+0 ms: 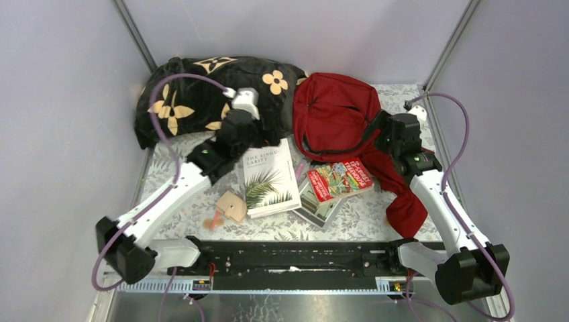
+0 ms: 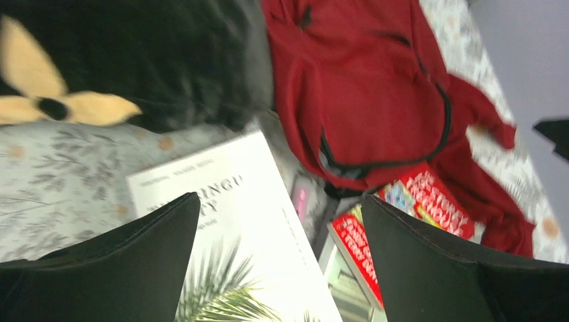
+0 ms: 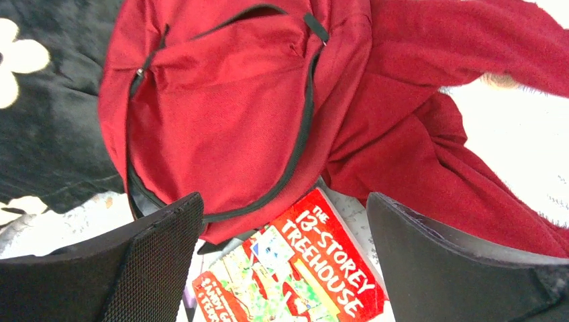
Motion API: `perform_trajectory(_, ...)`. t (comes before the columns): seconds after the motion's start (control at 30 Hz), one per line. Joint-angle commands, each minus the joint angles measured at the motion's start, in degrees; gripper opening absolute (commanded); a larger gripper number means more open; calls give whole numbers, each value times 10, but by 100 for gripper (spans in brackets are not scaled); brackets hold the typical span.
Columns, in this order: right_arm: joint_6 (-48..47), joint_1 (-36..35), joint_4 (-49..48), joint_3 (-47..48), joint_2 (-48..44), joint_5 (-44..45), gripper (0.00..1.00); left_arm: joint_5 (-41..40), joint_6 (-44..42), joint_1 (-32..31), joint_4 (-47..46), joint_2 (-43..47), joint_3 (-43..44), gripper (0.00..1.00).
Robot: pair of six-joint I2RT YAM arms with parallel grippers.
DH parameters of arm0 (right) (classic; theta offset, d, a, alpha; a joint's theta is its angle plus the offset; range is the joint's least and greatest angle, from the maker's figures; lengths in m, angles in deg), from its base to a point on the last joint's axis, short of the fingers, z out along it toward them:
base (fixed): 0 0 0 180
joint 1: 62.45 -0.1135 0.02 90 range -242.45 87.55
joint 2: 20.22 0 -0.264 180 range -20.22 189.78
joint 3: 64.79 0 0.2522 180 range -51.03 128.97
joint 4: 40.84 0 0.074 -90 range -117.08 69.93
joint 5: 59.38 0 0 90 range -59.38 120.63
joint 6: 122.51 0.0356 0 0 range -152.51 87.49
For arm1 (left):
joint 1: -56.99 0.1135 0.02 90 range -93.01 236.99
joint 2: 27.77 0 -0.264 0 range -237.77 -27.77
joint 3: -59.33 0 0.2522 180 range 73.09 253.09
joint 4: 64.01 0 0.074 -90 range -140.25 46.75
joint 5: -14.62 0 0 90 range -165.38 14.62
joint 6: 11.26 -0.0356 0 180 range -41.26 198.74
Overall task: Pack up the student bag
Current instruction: Adjust the student bag at the center of the board.
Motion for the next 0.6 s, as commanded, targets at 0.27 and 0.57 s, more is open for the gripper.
perform_trajectory(0.27,62,49,-16,10,148,-164,100,56,42,-50,27,-152,49,99)
perform_trajectory(0.57,102,49,-93,40,274,-223,71,80,63,-49,39,-164,42,99)
